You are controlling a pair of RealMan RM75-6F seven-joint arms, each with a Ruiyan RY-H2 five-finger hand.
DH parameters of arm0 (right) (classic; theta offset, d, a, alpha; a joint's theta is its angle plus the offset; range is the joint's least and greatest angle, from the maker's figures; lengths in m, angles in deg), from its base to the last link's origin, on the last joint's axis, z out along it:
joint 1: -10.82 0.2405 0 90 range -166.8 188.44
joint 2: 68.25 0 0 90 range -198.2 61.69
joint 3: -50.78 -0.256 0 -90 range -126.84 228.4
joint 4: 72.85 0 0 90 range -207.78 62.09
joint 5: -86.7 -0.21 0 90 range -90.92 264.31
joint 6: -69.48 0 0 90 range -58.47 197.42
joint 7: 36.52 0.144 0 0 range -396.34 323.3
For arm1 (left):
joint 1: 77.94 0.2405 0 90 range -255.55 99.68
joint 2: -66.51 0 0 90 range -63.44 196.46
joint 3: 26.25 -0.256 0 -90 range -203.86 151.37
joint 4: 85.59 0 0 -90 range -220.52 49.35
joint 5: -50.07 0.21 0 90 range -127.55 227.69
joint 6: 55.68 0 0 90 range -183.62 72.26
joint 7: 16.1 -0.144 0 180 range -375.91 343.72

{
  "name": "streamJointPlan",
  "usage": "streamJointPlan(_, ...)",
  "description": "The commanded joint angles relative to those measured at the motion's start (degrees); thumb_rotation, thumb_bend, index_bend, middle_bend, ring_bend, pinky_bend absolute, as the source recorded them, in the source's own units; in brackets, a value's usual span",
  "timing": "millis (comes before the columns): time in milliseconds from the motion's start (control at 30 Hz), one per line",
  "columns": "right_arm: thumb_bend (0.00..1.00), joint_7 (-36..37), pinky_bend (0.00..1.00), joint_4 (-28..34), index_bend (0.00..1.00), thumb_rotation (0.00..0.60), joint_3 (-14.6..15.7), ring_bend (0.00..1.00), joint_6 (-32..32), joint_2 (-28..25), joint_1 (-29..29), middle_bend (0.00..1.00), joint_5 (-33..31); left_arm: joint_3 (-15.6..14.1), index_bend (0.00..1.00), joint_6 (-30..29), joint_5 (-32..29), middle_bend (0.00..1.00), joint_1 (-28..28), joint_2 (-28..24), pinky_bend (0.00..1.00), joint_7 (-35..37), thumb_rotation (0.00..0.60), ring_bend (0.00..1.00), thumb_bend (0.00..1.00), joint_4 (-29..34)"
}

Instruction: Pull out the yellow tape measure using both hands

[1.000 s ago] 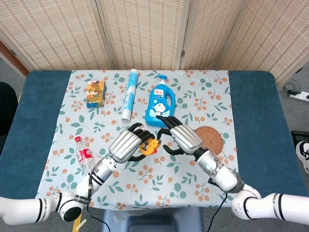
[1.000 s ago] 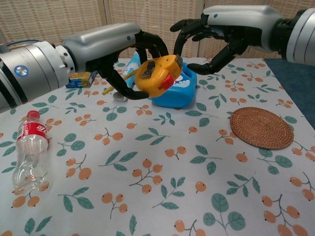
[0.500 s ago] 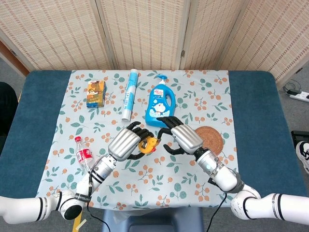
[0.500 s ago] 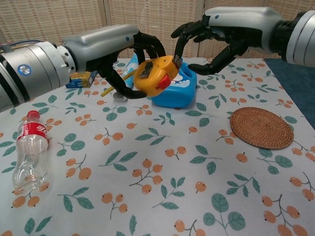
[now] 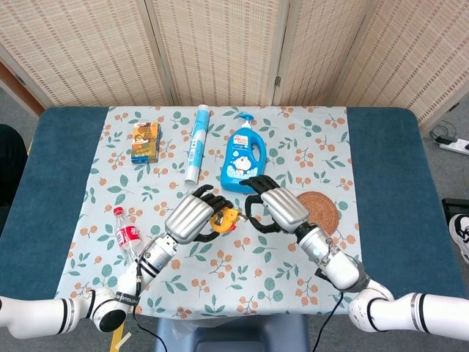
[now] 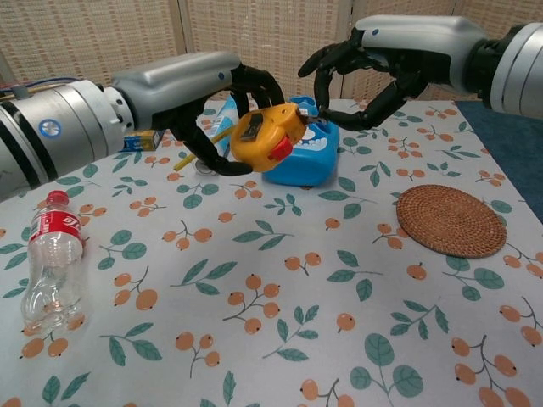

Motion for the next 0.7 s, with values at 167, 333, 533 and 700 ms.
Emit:
streamJointPlan(167, 0.47, -0.26, 0.0, -0.56, 0.68, 0.6, 0.2, 0.1, 0.08, 0.35, 0.02, 0.2, -0.44, -0.68, 0.59, -0.04, 0.79, 0.57, -0.04, 0.18, 0.19, -0.71, 0.6, 0.51, 0.33, -1.45)
streamJointPlan(333, 0.47, 0.0, 0.0, -0.85, 0.71, 0.6, 0.46, 0.11, -0.09, 0.3, -0.12, 0.22, -0.53, -1.39, 0.59, 0.23, 1.17, 0.57, 0.2, -0.18, 0.19, -0.7, 0.6, 0.51, 0.33, -2.86)
streamJointPlan(533, 0.47, 1.34, 0.0, -0.09, 0.75, 0.6, 0.97, 0.12, -0.44, -1.01, -0.83, 0.24, 0.3, -2.73, 0.59, 0.16, 2.49, 0.57, 0.89, -0.64, 0.19, 0.18, 0.6, 0.51, 0.33, -5.81)
streamJointPlan(700, 0.47, 3.72, 0.0, 1.94, 0.75, 0.6, 1.76, 0.11, -0.63, -3.81, -2.29, 0.24, 2.17, -3.69, 0.59, 0.07, 3.55, 0.58, 1.6, -0.88, 0.19, 2.06, 0.6, 0.51, 0.33, -8.9)
